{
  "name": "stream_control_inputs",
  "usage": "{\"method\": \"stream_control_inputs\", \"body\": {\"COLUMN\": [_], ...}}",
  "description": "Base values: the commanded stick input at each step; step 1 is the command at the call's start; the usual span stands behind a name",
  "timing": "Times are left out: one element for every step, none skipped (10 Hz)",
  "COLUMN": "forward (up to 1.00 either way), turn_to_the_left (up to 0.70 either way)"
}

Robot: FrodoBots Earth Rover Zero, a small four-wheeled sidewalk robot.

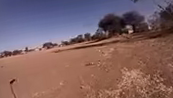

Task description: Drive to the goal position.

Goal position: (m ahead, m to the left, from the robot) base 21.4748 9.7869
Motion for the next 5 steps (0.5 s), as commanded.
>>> {"method": "stream_control_inputs", "body": {"forward": [0.70,0.70,0.70,0.70,0.70], "turn_to_the_left": [0.27,0.27,0.27,0.27,0.27]}}
